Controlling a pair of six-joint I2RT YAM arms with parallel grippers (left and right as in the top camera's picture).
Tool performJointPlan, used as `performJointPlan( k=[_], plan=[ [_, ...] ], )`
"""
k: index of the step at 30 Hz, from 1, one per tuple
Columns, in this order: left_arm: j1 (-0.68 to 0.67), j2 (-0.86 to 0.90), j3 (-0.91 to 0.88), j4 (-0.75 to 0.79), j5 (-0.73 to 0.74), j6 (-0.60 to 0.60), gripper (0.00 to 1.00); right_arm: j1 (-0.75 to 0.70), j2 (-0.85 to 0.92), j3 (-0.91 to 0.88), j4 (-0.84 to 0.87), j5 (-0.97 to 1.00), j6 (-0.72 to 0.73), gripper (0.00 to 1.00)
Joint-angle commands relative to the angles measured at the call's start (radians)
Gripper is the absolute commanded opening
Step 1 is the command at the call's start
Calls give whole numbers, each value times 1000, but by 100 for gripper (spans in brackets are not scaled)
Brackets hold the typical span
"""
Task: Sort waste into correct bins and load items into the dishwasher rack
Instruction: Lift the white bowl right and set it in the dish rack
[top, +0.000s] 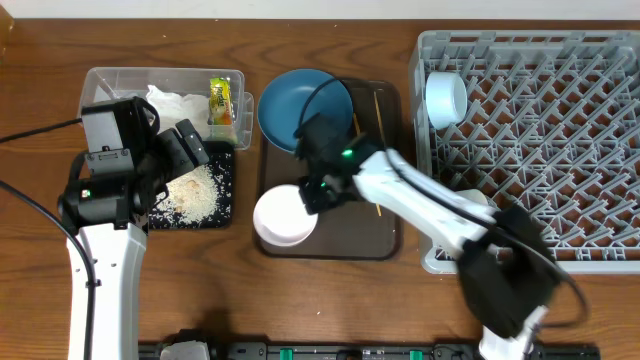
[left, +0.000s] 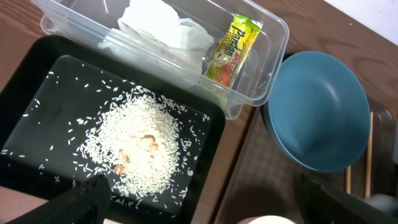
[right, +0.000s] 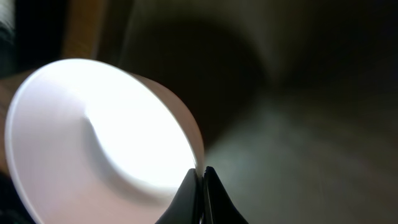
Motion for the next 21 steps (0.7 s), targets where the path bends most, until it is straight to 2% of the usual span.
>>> performJointPlan(
  k=[1, 8, 12, 16, 21],
  plan=[
    [4, 0, 18, -3, -5, 8, 96, -60, -196, 8, -16, 167, -20, 1],
    [4, 0, 18, -3, -5, 8, 96, -161, -391, 8, -69, 636, -19, 1],
    [4, 0, 18, -3, -5, 8, 96, -214, -417, 8, -71, 993, -19, 1],
    [4, 0, 18, -2, -5, 8, 96, -262, -405, 8, -43, 1263, -16, 1],
    [4, 0, 18, -3, -5, 8, 96, -339, -389, 8, 27, 1416, -39, 1]
  ],
)
